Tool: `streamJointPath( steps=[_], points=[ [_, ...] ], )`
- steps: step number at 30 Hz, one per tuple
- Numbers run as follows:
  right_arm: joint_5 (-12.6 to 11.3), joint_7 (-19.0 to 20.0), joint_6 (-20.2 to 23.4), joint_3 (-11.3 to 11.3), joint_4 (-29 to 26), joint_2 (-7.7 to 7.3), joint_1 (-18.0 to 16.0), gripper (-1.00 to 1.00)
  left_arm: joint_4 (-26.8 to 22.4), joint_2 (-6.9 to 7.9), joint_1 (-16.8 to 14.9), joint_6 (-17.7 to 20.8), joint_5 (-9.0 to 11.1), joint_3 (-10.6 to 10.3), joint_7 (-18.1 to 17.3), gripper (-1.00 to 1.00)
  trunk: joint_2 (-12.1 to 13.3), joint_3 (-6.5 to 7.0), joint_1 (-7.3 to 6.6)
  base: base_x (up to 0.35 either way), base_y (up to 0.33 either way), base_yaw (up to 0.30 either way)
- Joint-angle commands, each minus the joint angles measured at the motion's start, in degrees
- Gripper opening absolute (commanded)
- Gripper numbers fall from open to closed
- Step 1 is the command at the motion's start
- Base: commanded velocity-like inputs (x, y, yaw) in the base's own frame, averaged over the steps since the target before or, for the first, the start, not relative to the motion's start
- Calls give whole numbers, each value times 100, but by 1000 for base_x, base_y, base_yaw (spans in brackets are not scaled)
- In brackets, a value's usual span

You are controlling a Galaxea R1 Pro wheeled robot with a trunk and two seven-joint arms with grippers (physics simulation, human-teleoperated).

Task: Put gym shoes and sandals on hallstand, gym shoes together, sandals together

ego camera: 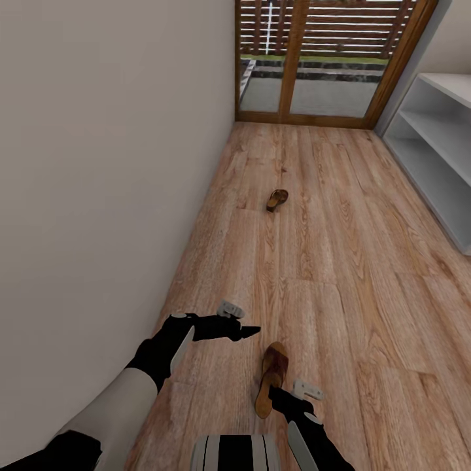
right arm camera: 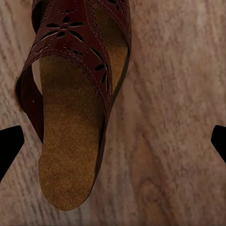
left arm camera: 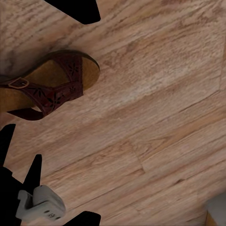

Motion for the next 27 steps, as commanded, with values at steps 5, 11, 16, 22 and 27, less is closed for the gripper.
streamJointPath(
  steps=[5,11,16,22,27],
  points=[
    [-31,-39,36,11,-17,0,1,100,-13,5,0,56,6,3,-12,100,-2,-4,-1,77,57,0],
    [-31,-39,41,11,-19,0,0,100,-14,6,0,58,5,1,-9,100,-2,-4,-1,53,31,0],
    [-31,-42,36,11,-20,0,0,100,-21,6,0,59,-2,-4,-9,100,-2,-4,-1,15,9,0],
    [-31,-47,34,11,-20,0,-1,100,-38,10,0,59,-14,-4,-8,100,-2,-4,-1,3,2,0],
    [-31,-43,29,11,-20,0,-1,100,-40,17,0,59,-6,0,-8,100,-2,-4,-1,0,0,0]
  ],
)
